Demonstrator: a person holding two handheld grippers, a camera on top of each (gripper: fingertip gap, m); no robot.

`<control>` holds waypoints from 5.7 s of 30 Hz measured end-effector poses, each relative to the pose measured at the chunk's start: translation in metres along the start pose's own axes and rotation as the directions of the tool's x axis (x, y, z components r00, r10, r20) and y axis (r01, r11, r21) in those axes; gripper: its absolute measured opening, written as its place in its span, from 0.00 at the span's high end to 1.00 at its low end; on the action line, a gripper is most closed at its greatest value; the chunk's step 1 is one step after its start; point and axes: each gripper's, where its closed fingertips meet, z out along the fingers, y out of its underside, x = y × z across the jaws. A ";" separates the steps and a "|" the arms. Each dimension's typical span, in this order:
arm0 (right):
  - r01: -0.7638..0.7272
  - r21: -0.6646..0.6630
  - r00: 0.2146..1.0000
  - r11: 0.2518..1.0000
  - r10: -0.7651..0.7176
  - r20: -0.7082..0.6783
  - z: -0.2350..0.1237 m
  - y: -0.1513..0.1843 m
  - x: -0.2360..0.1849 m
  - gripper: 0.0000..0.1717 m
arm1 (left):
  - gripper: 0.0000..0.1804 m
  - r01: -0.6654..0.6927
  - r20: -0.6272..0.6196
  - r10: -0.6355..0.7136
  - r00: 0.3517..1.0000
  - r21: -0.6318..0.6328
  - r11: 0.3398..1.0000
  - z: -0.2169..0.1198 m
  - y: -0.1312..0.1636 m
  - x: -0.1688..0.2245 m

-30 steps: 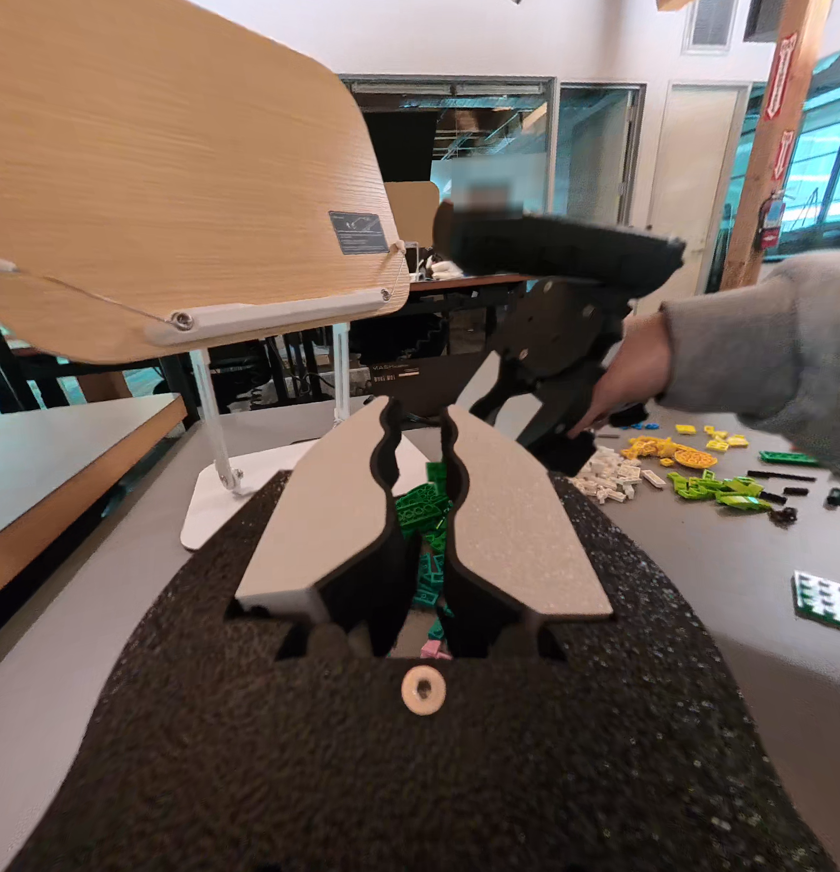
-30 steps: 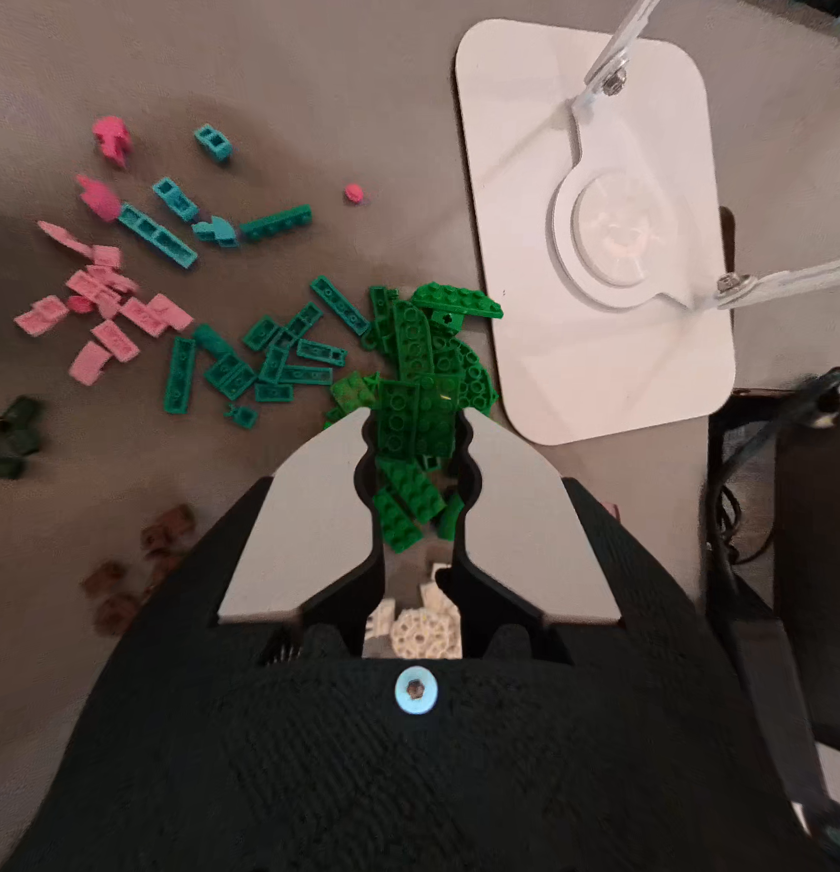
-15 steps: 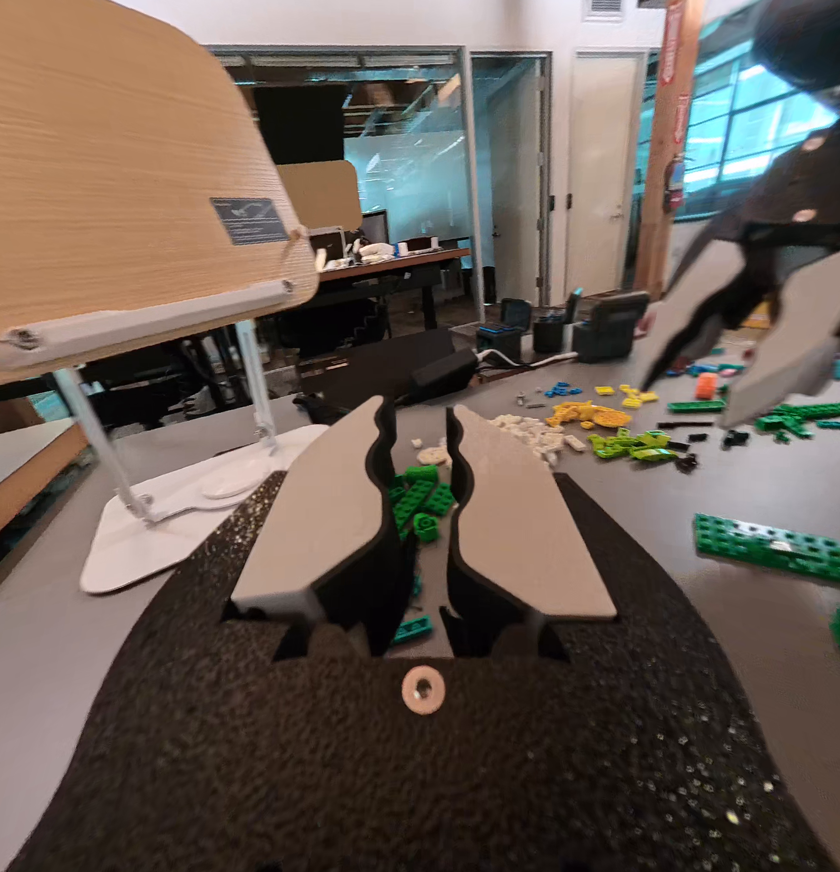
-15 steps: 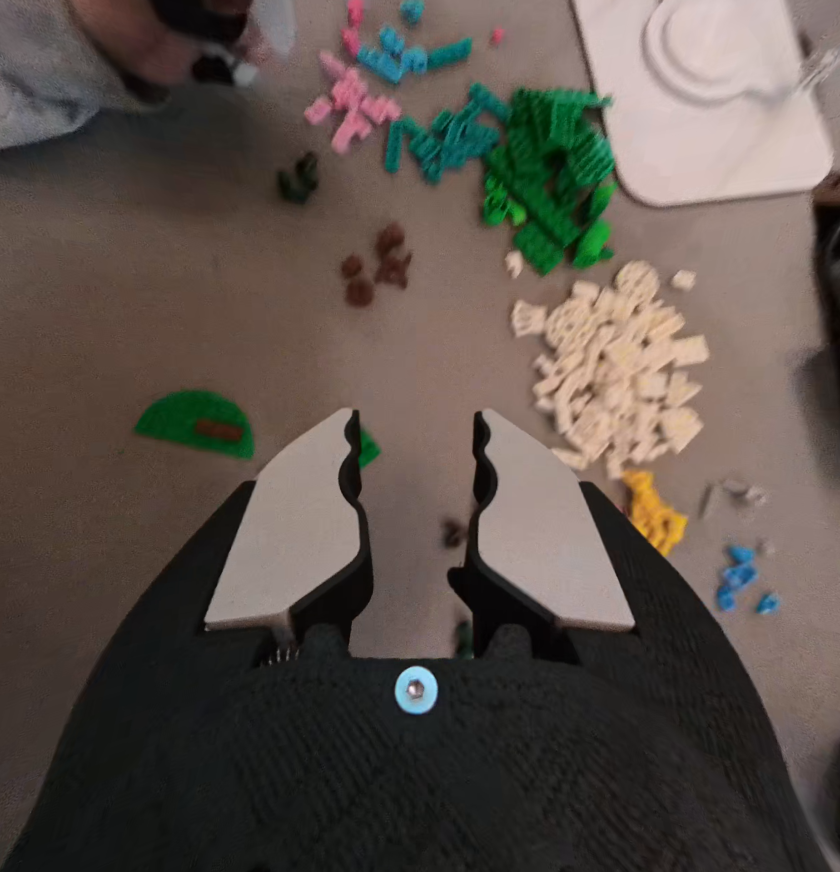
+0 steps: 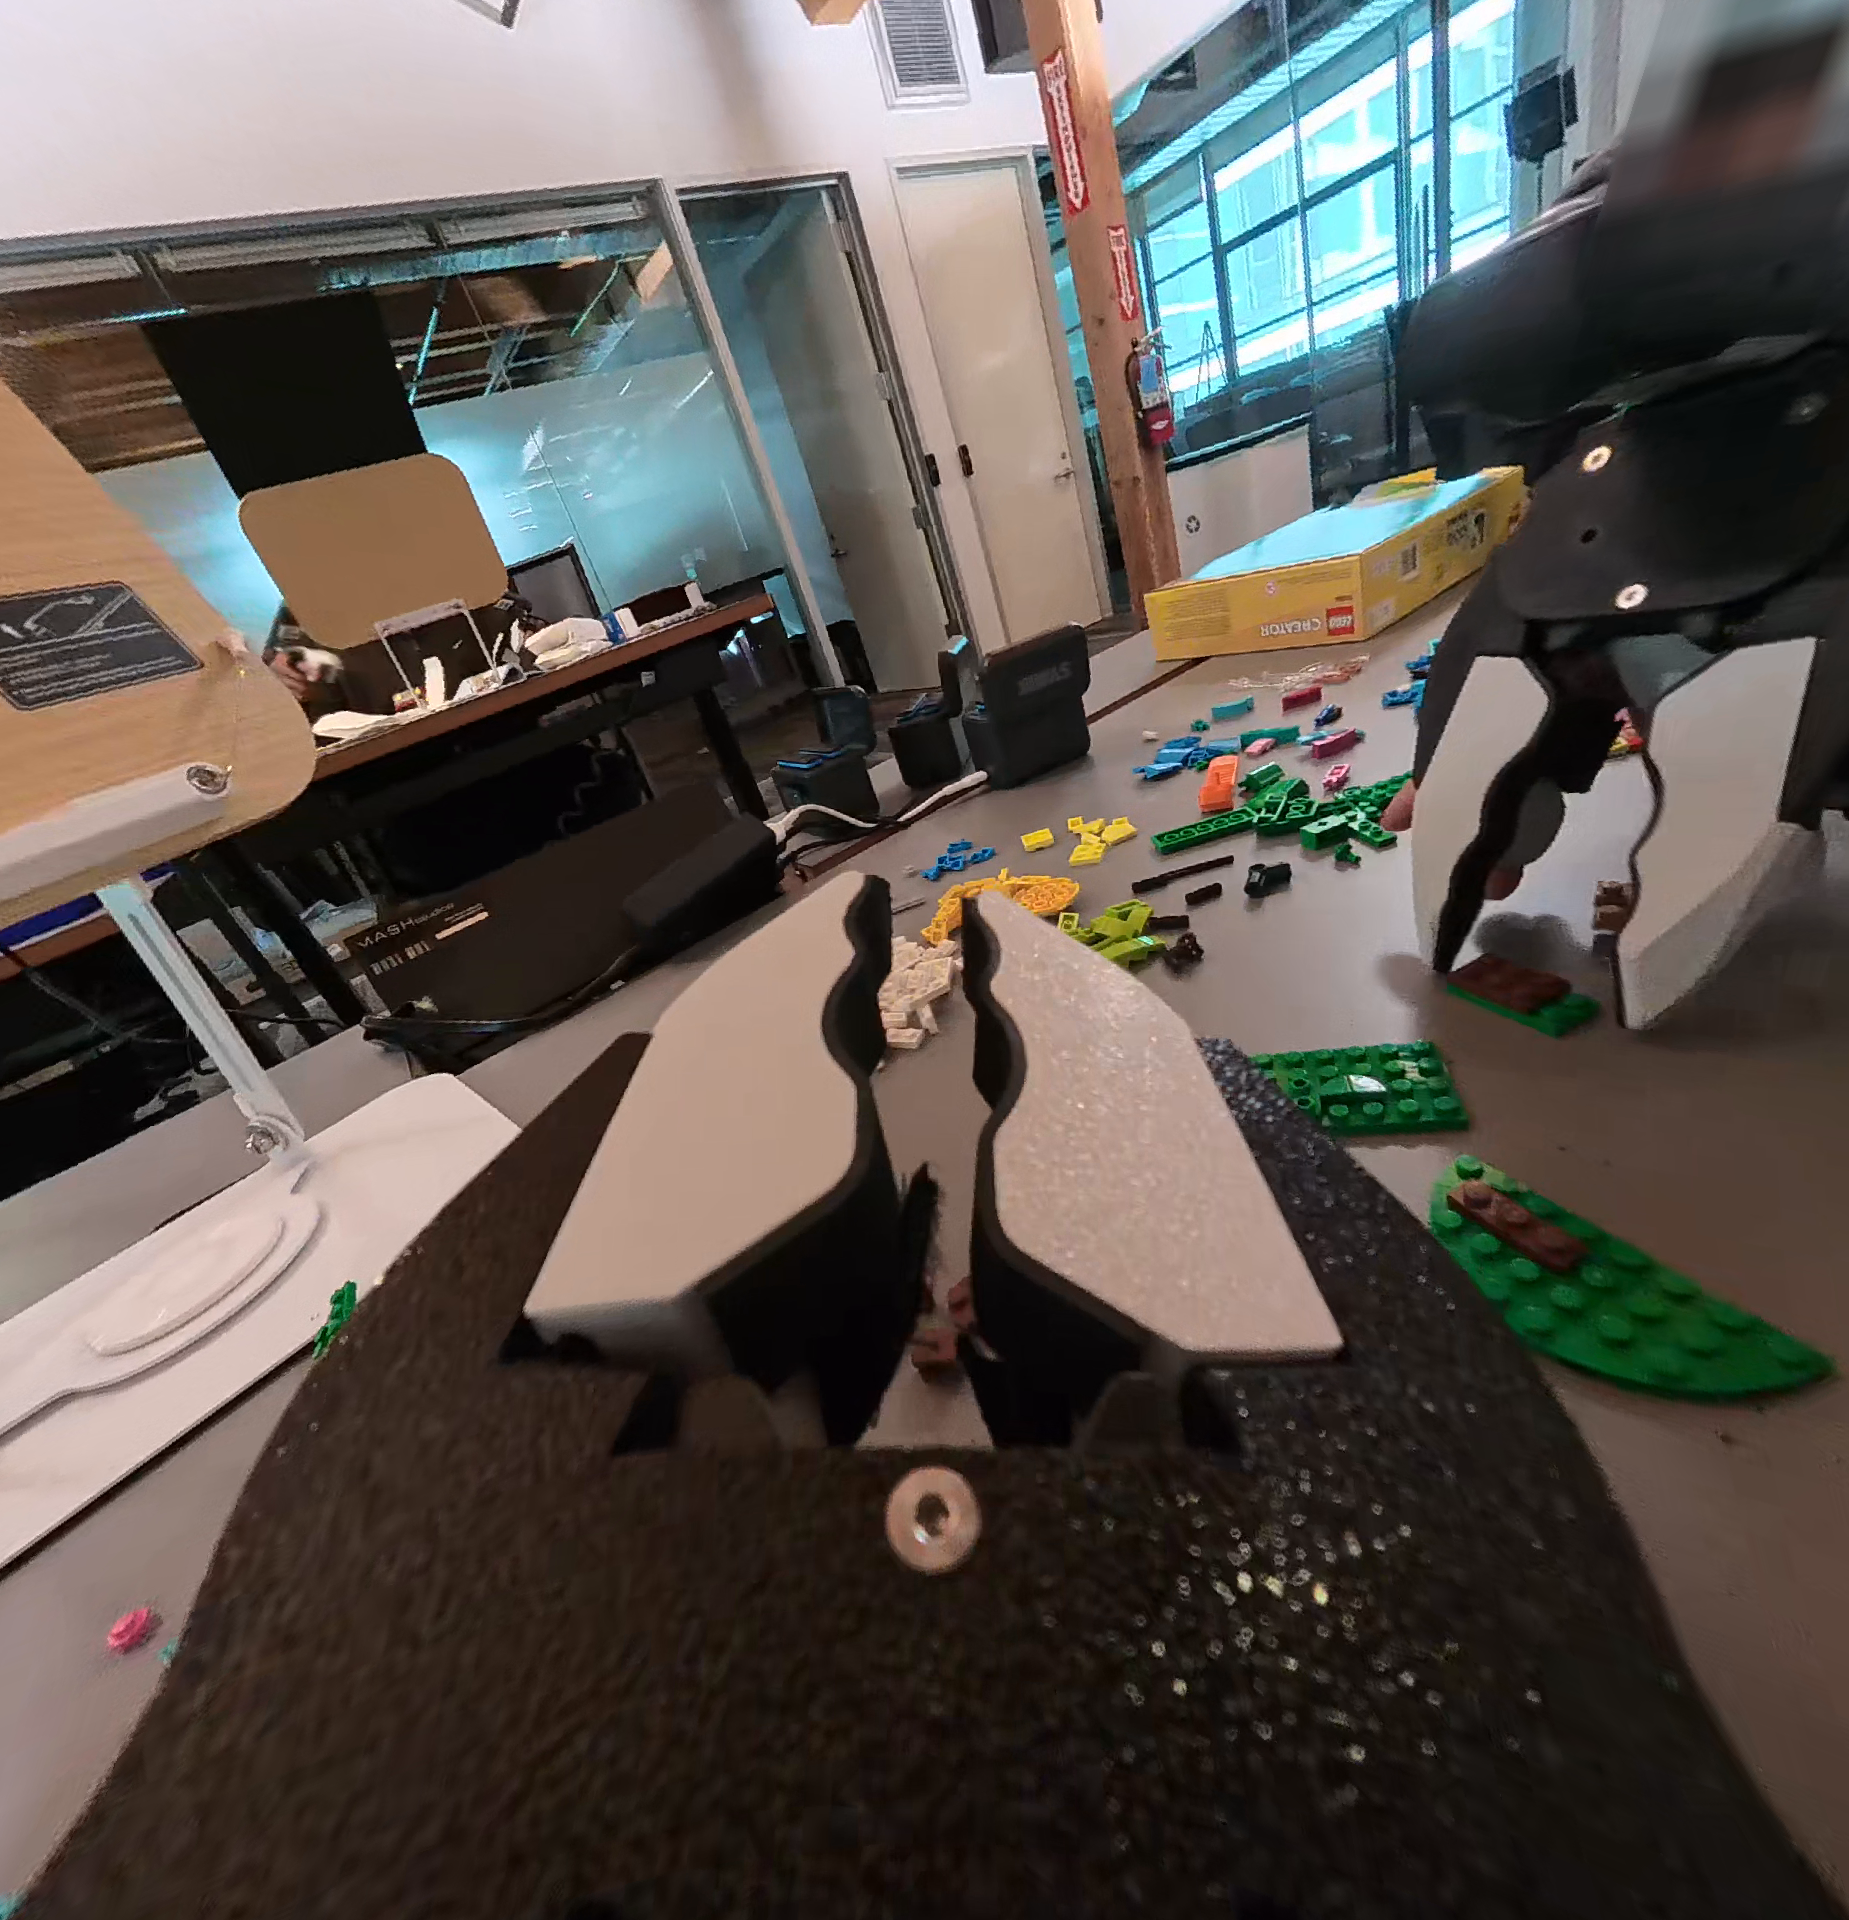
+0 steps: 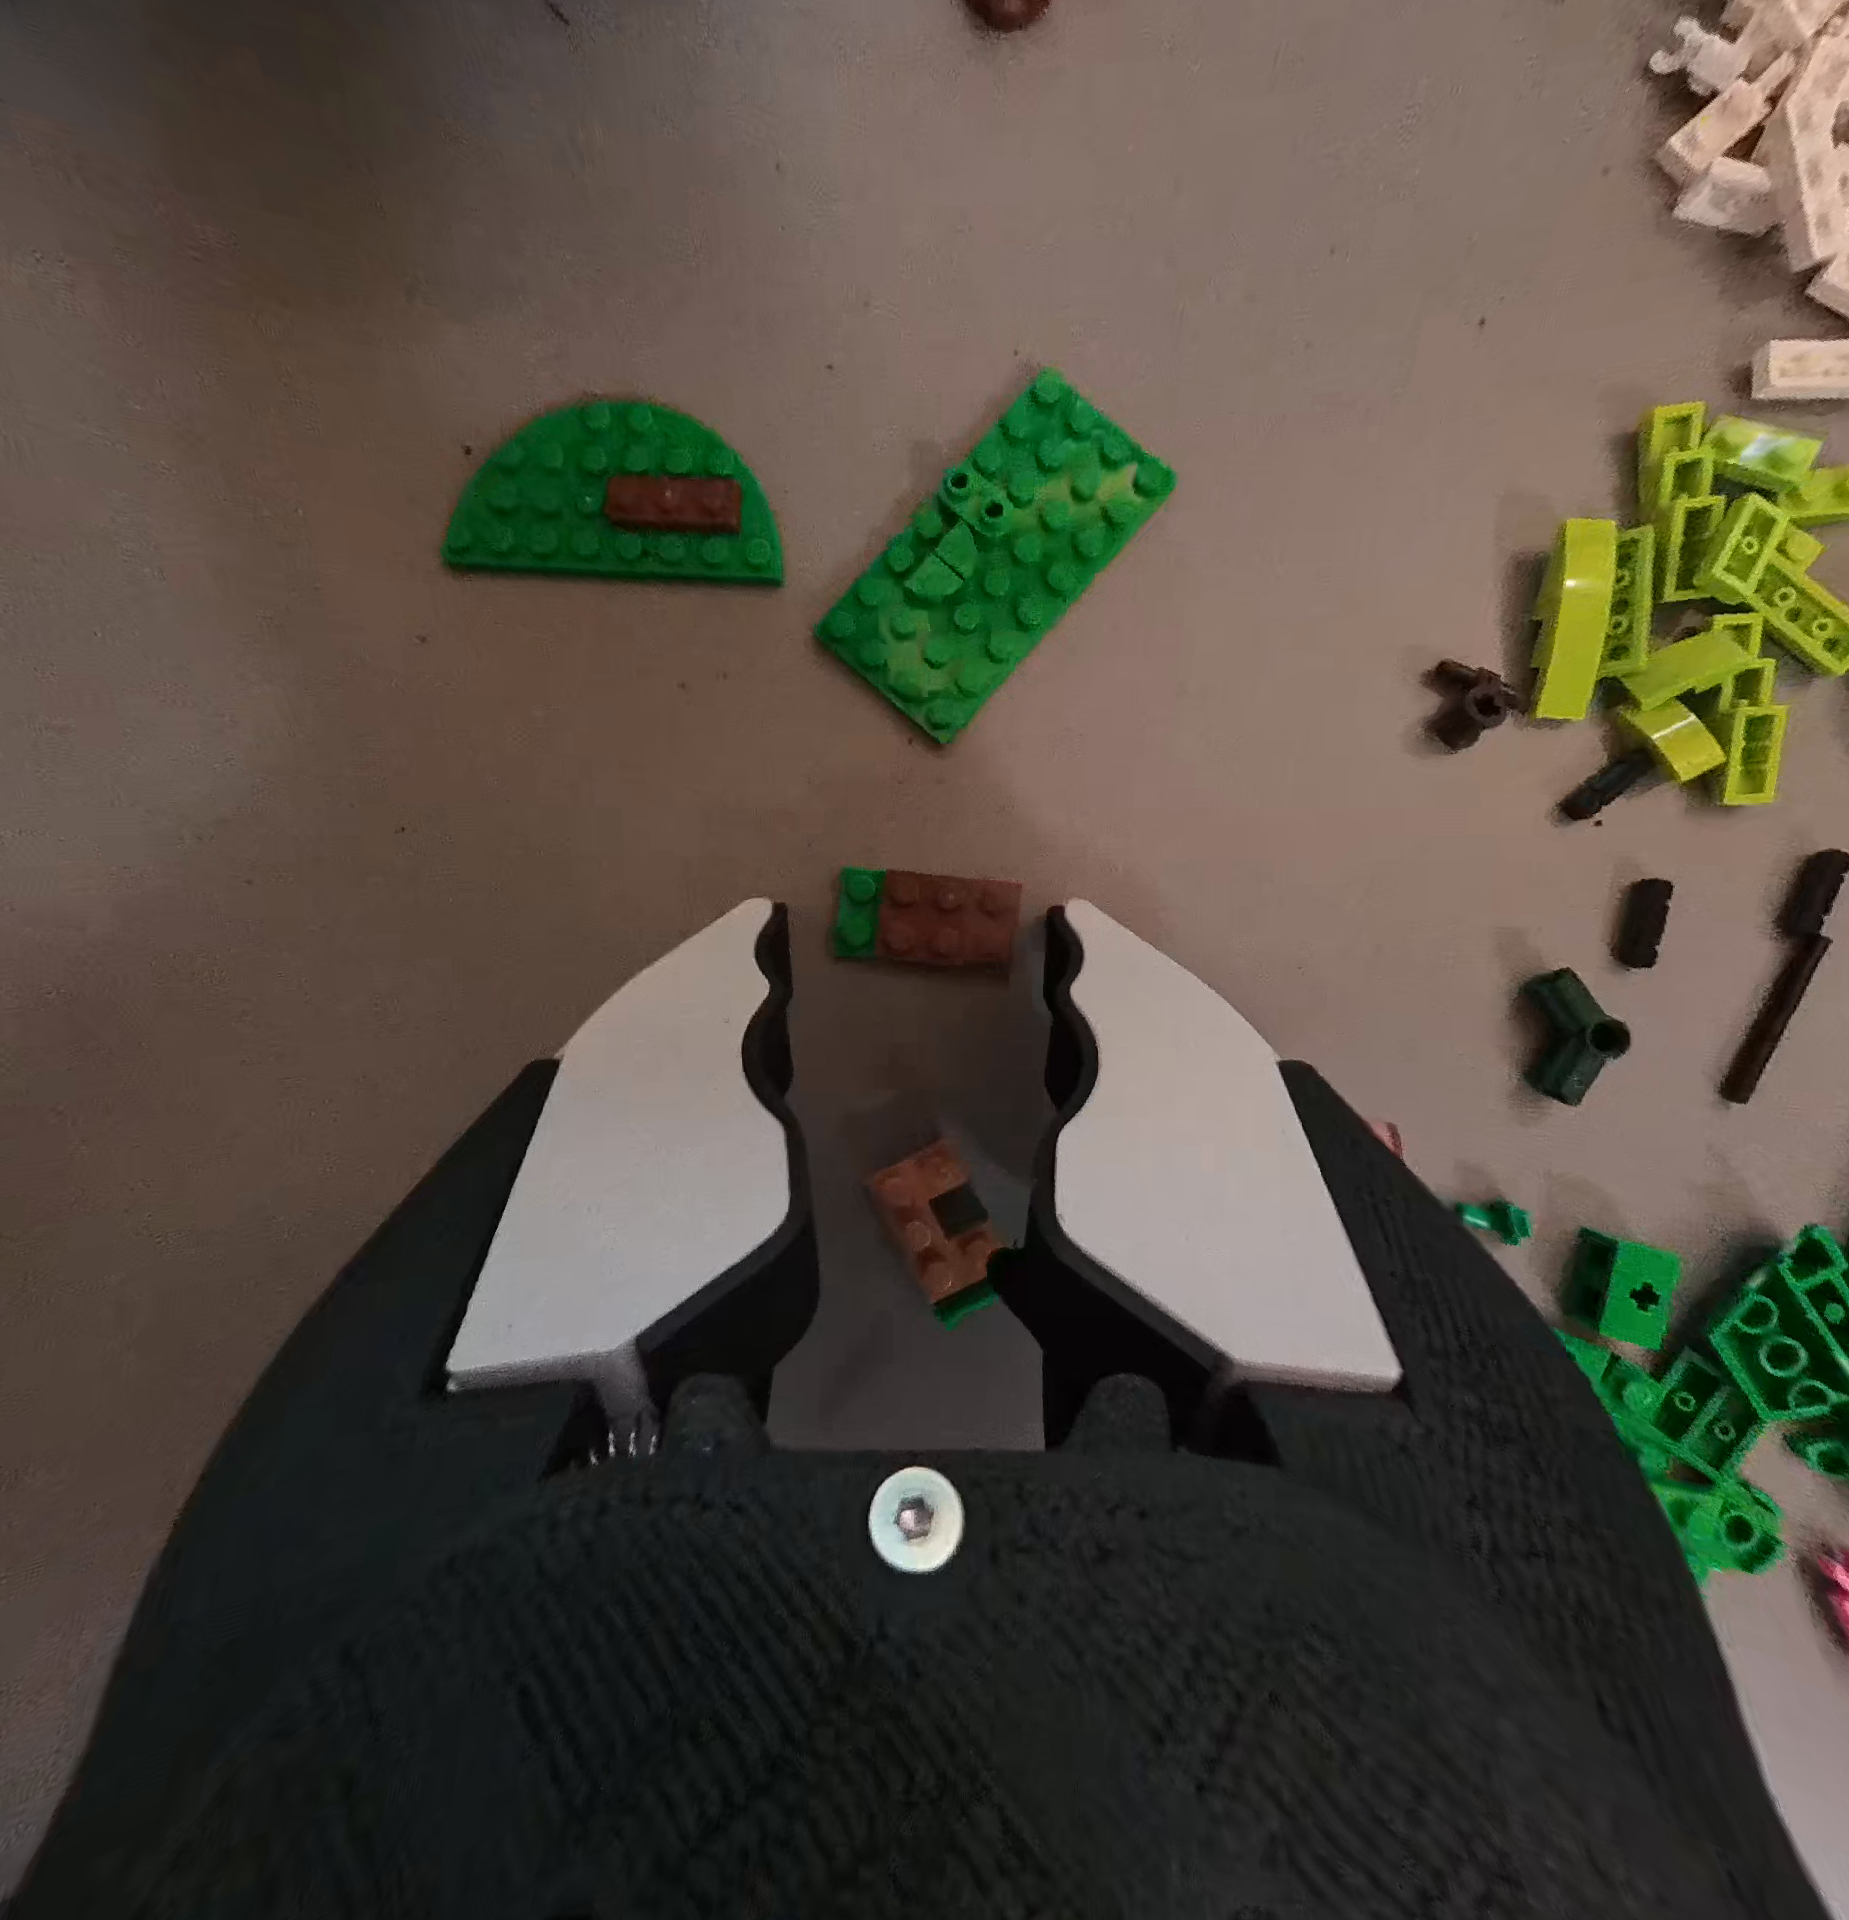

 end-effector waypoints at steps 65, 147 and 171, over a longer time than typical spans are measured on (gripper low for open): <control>0.796 0.361 0.567 0.487 -0.387 -0.727 -0.044 -0.122 -0.061 0.83 | 0.91 0.640 -0.660 -0.717 0.225 -0.455 0.620 -0.020 -0.027 0.110; 0.398 0.259 0.865 0.880 -0.267 -0.424 -0.020 -0.093 -0.037 0.87 | 0.96 -0.616 -0.243 0.568 0.787 -0.252 0.746 0.008 0.033 0.094; 0.012 0.505 0.992 0.863 0.055 -0.116 -0.018 -0.103 -0.042 0.92 | 0.98 -0.403 -0.245 0.342 0.907 -0.271 0.874 0.009 0.026 0.096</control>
